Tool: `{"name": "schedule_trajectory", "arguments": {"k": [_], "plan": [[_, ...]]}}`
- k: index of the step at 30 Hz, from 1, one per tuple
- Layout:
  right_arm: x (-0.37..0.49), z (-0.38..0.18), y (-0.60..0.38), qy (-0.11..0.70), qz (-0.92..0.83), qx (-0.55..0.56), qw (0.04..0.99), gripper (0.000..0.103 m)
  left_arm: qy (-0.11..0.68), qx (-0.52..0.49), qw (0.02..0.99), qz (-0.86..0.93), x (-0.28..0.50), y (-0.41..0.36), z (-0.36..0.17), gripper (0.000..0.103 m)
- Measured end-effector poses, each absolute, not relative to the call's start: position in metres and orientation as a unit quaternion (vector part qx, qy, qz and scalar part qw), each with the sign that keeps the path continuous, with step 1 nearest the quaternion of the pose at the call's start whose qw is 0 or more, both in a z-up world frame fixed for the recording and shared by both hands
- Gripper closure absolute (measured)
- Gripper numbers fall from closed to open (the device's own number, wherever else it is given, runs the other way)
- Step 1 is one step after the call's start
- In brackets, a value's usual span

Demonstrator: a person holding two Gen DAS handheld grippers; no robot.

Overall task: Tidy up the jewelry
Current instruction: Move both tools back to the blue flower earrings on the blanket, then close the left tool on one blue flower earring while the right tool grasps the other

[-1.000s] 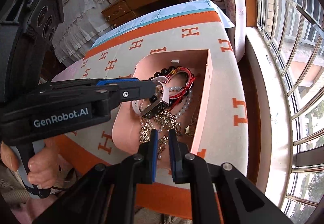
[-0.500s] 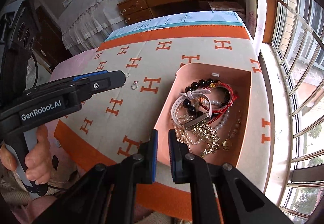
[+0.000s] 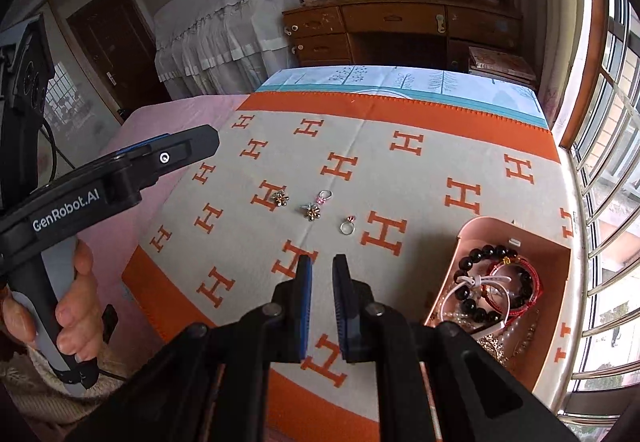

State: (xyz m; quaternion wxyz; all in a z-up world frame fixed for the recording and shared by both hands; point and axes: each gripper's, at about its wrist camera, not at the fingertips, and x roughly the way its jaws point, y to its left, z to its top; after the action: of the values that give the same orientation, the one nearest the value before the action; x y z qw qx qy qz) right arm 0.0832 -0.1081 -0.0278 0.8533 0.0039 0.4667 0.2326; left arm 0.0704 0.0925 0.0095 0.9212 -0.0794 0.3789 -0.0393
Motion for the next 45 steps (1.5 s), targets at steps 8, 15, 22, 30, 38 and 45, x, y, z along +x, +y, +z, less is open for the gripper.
{"name": "schedule_trajectory", "arguments": {"k": [8, 15, 22, 30, 38, 45], "plan": [[0.109, -0.052, -0.063, 0.481, 0.238, -0.015, 0.844, 0.078, 0.401, -0.090, 0.912, 0.011, 0.089, 0.139, -0.018, 0.025], [0.123, -0.077, -0.049, 0.498, 0.230, -0.028, 0.836, 0.078, 0.438, -0.092, 0.893, 0.038, 0.105, 0.167, -0.058, 0.024], [0.133, -0.101, -0.039, 0.508, 0.224, -0.042, 0.830, 0.078, 0.473, -0.097, 0.874, 0.050, 0.111, 0.185, -0.094, 0.024], [0.136, -0.112, -0.026, 0.492, 0.233, -0.074, 0.836, 0.078, 0.498, -0.105, 0.859, 0.051, 0.111, 0.195, -0.121, 0.024], [0.153, -0.129, -0.016, 0.484, 0.222, -0.099, 0.841, 0.078, 0.503, -0.102, 0.857, 0.035, 0.121, 0.181, -0.125, 0.024], [0.167, -0.146, -0.007, 0.481, 0.209, -0.110, 0.844, 0.078, 0.509, -0.096, 0.855, 0.010, 0.129, 0.163, -0.127, 0.024]]}}
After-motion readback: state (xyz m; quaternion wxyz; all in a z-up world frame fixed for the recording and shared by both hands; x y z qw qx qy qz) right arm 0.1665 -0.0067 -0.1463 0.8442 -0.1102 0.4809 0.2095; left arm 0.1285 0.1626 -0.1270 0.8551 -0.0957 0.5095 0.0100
